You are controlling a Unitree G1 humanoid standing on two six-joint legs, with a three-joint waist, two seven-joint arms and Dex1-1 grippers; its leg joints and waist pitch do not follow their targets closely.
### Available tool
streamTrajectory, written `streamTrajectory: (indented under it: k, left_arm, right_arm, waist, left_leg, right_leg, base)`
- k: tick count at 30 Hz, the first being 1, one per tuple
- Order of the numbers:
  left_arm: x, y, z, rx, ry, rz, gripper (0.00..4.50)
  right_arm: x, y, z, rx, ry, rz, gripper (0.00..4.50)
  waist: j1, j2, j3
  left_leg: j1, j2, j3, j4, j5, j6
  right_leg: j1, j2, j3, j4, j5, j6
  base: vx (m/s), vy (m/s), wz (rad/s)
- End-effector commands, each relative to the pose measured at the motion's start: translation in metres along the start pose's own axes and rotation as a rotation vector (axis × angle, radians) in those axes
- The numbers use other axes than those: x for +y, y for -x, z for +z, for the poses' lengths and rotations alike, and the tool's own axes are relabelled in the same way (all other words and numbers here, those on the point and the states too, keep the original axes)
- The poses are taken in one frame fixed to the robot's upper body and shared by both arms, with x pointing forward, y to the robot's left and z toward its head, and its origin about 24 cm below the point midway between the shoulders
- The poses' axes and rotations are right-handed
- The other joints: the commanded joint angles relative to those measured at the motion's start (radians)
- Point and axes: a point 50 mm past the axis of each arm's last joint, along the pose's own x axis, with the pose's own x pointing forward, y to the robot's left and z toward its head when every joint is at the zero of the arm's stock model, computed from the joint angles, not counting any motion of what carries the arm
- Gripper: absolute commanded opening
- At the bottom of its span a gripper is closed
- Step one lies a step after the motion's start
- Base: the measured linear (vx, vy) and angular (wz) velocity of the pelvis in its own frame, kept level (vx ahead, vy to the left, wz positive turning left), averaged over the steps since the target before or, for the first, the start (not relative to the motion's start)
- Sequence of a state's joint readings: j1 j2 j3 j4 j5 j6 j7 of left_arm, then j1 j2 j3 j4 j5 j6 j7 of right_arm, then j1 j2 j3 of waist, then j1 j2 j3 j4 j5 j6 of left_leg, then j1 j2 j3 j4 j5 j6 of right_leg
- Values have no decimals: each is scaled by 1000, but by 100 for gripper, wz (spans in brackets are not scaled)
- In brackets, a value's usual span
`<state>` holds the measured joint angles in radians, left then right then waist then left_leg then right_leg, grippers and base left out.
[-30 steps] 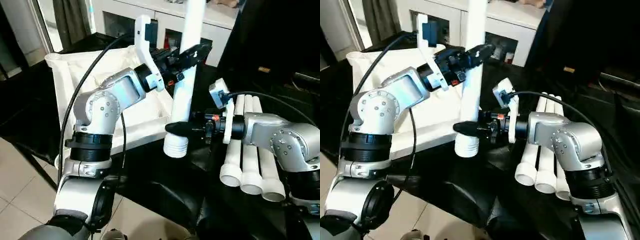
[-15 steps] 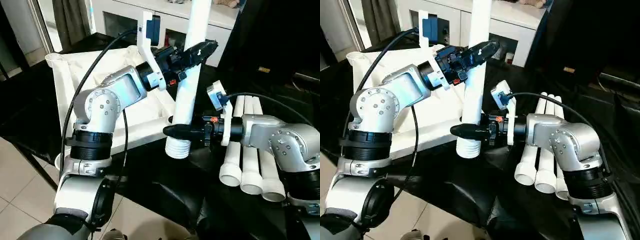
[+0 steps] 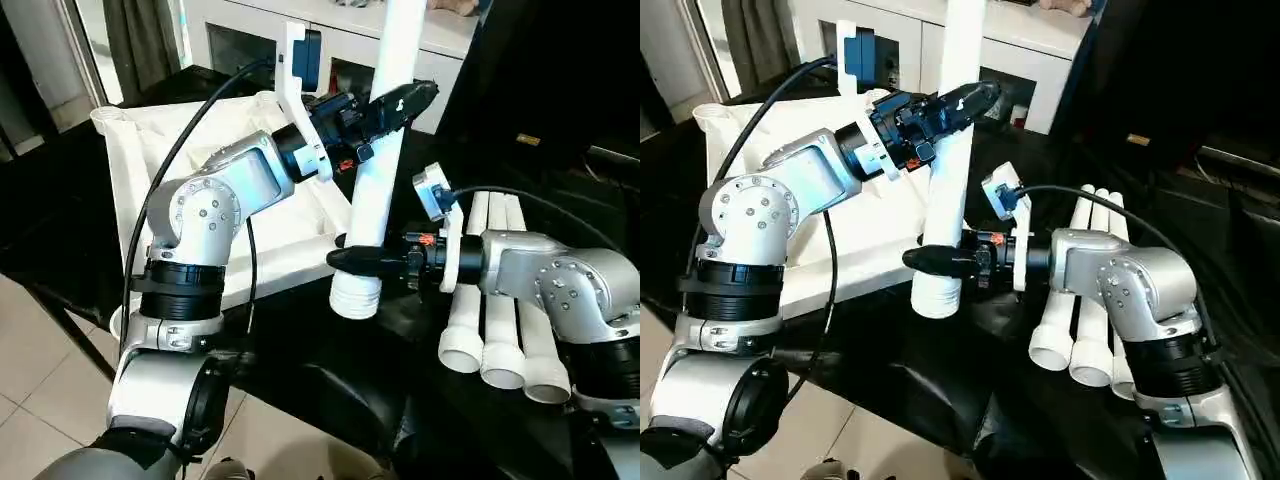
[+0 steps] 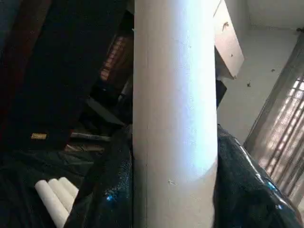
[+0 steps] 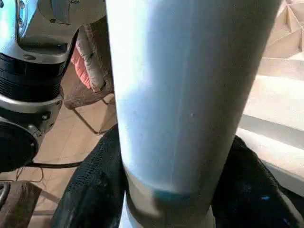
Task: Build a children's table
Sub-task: Pick table leg
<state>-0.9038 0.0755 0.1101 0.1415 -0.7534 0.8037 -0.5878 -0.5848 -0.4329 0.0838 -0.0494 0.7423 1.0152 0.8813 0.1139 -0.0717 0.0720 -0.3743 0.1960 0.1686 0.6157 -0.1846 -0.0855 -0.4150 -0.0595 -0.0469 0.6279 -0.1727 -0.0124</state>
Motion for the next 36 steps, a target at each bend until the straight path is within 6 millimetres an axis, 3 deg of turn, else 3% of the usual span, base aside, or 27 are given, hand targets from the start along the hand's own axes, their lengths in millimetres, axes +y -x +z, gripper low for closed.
streamTrajectory:
  k: [1, 18, 19, 20, 25, 35, 36]
  left_arm:
    - [-7, -3, 5, -10, -21, -40, 177]
    - [-5, -2, 9, -27, -22, -28, 177]
    - [-5, -2, 9, -27, -22, -28, 177]
    - [-5, -2, 9, -28, -22, -29, 177]
    - [-5, -2, 9, -28, -23, -28, 176]
    - [-5, -1, 9, -25, -23, -31, 175]
    - [-6, -1, 9, -25, -23, -32, 175]
  right_arm:
    - [0, 2, 3, -16, -1, 2, 196]
    - [-2, 0, 5, -36, 11, -8, 191]
    - [-2, 0, 5, -39, 13, -11, 247]
    - [-2, 0, 6, -46, 5, -8, 261]
    - [-4, 0, 8, -62, -6, -29, 280]
    - [-3, 0, 8, -67, -15, -12, 280]
    - [-3, 0, 8, -67, -20, -8, 263]
  waist:
    - [3, 1, -83]
    - [4, 1, -84]
    - [3, 1, -83]
    - [2, -1, -83]
    - [3, 0, -83]
    - [3, 1, -83]
    - [3, 1, -83]
  left_leg:
    - [6, 22, -2, -65, -78, -5]
    - [5, 22, -2, -65, -77, -6]
    - [6, 22, -2, -65, -79, -7]
    - [6, 22, -2, -65, -81, -7]
    - [7, 22, -2, -66, -78, -8]
    - [6, 22, -2, -66, -79, -8]
    - [6, 21, -2, -66, -81, -8]
  right_leg:
    - [69, -67, 38, -69, -169, -168]
    - [69, -68, 39, -68, -167, -166]
    - [69, -67, 38, -68, -168, -167]
    - [69, -67, 38, -69, -172, -167]
    - [68, -67, 38, -68, -168, -170]
    - [69, -67, 38, -68, -166, -167]
    - [70, -67, 38, -69, -169, -166]
  base:
    - [0, 0, 0]
    - [0, 0, 0]
    - [0, 0, 0]
    - [0, 0, 0]
    - [0, 0, 0]
    - [0, 0, 0]
    - [0, 0, 0]
